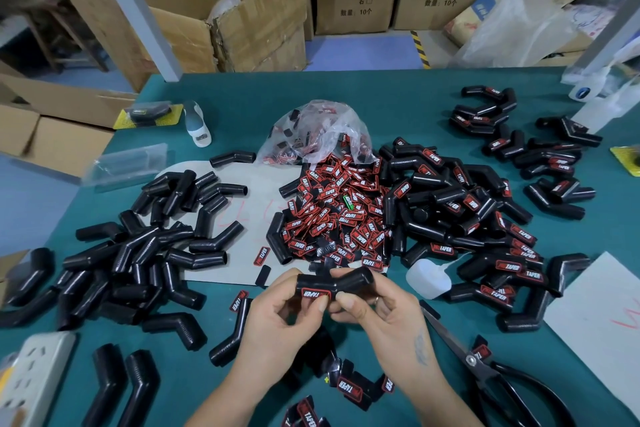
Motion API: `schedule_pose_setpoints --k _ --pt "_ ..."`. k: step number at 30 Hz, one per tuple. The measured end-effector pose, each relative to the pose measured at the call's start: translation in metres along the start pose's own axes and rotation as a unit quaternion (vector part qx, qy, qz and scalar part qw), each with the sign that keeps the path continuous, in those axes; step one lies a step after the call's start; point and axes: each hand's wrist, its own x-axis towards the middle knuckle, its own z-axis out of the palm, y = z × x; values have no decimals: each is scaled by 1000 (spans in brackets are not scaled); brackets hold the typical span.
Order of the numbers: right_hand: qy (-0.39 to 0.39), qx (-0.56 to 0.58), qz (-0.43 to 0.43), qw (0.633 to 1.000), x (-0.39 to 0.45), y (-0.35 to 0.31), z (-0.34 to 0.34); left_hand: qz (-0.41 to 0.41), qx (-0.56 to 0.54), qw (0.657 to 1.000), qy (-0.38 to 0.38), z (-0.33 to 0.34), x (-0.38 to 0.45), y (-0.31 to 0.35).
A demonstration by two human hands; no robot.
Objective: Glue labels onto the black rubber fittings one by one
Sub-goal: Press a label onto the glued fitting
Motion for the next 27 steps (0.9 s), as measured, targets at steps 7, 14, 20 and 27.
schedule_pose_setpoints --k 7,14,20,27 --pt "2 3 0 1000 0 1 2 -11 1 1000 19 2 -6 -9" --pt "5 -1 -15 1000 1 5 2 -12 -4 1000 28 6 -6 -5" --pt "2 -26 -48 998 -1 8 -1 -20 -37 999 24 8 -7 0" --pt "5 -44 -66 997 -1 12 -1 -45 -84 995 40 10 -9 -3"
